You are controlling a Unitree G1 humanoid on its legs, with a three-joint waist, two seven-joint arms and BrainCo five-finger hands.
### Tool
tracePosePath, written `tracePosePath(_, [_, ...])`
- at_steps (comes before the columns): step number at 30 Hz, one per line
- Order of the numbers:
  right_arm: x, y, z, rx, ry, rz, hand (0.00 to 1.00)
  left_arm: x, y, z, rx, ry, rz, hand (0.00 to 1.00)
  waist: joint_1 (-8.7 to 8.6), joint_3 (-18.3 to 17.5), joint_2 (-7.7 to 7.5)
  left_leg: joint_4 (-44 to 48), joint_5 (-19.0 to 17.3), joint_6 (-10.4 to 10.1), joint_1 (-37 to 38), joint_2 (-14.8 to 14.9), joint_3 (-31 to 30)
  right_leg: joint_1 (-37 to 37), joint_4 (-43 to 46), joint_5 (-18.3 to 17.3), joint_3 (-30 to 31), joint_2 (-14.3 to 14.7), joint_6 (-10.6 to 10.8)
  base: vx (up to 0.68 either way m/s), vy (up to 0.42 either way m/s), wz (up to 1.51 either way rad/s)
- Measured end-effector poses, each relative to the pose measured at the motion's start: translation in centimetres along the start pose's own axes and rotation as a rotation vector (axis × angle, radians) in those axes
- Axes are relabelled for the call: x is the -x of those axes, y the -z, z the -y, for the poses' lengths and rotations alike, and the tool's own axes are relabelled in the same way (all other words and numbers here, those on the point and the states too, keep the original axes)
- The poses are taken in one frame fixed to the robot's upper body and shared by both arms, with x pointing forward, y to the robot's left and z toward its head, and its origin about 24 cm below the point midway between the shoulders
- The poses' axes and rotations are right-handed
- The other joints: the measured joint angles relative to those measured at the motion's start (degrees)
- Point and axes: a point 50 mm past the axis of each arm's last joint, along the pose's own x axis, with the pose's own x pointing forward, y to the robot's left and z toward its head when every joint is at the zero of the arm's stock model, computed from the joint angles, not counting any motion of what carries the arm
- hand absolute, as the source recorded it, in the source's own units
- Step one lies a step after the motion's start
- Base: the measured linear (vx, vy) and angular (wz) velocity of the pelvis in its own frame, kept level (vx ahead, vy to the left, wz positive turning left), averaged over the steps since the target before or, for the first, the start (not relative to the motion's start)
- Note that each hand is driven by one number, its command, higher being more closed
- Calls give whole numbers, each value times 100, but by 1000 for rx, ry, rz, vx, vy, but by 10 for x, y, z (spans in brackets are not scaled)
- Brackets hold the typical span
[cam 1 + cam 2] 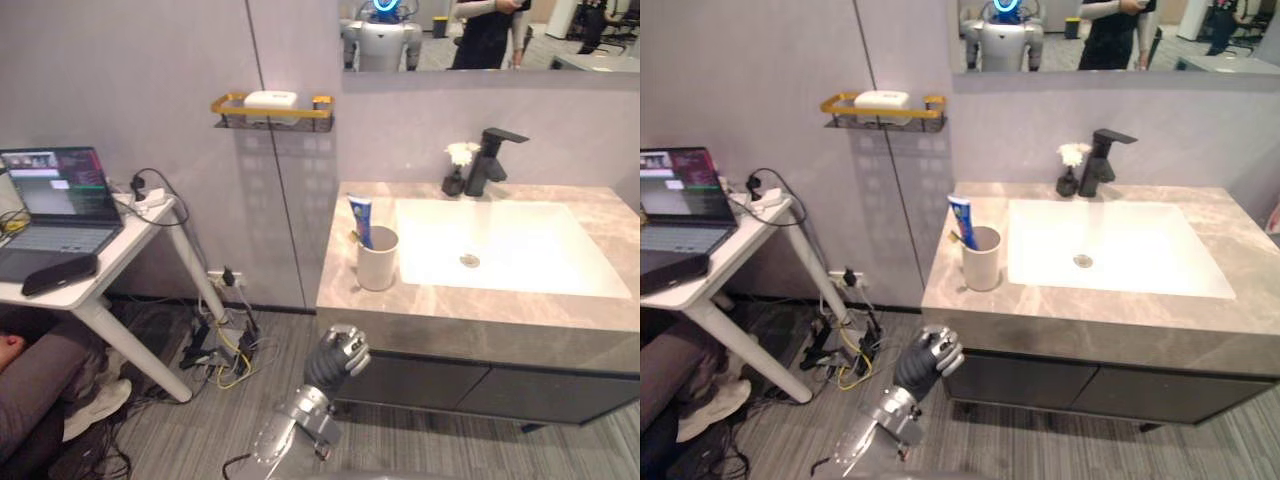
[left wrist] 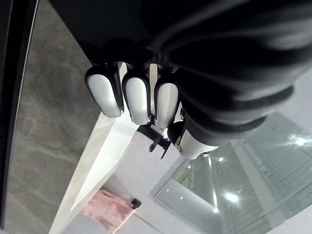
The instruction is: Organize washtable
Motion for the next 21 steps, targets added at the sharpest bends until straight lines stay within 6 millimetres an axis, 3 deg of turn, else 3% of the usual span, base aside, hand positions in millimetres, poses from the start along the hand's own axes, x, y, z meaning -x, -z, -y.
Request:
tracePosePath(7, [0, 5, 2, 8, -1, -33, 0, -25, -5, 11, -64, 108, -8, 100, -94, 24, -10, 2, -21, -17, 68, 13, 170, -19, -61, 87, 200, 19, -16, -29, 1, -15])
tracePosePath(21, [0, 4, -1, -4, -15, -35, 0, -37, 13, 15, -142, 150, -105, 100, -224, 49, -44, 1, -22, -18, -26, 15, 196, -115, -125, 146, 233, 0, 12, -32, 2, -2])
